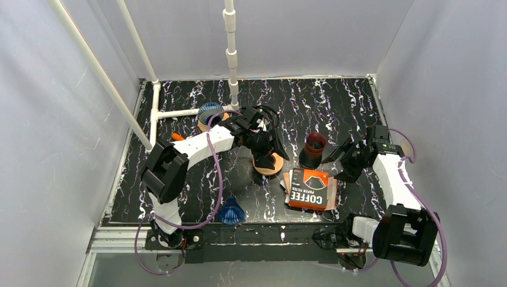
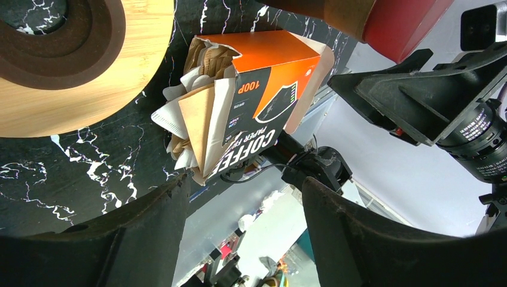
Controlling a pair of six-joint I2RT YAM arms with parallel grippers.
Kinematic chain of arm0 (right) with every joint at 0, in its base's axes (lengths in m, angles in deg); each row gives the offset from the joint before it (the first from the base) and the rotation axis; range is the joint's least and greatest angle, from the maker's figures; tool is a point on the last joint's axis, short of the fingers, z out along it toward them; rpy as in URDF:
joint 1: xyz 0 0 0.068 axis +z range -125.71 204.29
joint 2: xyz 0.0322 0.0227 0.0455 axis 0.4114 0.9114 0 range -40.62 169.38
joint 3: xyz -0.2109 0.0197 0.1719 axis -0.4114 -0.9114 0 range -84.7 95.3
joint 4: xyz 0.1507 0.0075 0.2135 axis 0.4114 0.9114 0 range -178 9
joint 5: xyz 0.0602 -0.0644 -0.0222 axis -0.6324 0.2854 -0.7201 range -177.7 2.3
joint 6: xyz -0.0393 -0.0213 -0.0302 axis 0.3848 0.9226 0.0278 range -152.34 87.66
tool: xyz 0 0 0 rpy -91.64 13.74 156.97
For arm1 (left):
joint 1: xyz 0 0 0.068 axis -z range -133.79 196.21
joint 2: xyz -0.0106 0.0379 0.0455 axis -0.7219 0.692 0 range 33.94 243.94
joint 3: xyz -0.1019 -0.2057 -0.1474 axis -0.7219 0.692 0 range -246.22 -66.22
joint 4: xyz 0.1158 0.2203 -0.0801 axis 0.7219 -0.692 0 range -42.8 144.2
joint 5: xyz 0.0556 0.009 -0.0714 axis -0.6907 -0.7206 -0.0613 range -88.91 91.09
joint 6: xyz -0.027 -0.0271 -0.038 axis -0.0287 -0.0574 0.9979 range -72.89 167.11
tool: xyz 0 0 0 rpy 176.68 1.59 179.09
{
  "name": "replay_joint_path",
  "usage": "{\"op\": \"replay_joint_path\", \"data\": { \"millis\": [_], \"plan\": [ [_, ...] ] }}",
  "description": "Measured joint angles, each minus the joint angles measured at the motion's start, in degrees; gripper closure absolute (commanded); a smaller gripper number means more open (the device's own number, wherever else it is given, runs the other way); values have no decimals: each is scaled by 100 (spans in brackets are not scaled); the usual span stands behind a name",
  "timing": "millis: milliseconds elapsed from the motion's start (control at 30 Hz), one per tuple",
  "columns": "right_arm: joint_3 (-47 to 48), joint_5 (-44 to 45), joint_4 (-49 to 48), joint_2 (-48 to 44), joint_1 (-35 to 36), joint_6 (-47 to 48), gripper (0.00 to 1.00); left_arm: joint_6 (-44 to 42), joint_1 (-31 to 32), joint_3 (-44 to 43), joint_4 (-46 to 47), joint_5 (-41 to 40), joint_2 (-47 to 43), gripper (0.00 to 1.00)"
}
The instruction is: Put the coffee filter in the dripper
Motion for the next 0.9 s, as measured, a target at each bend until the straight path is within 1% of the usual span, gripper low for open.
{"op": "replay_joint_path", "data": {
  "millis": [100, 300, 467, 600, 700, 800, 900],
  "plan": [
    [0, -125, 0, 9, 0, 42, 25, 0, 2, 0, -2, -4, 0, 35],
    [-2, -396, -9, 153, 0, 138, 25, 17, 0, 0, -2, -15, 0, 35],
    [-107, -444, -26, 260, 0, 146, 25, 33, 2, 0, 7, -26, 0, 37],
    [-297, -439, -46, 273, 0, 170, 28, 63, 26, 0, 33, -26, 0, 42],
    [-391, -435, -48, 295, 0, 192, 28, 96, 72, 0, 70, -24, 0, 45],
    [-426, -433, -76, 313, 0, 219, 29, 136, 125, 0, 146, -22, 2, 50],
    [-442, -433, -146, 343, 0, 249, 30, 188, 162, 0, 262, -13, 52, 52]
  ]
}}
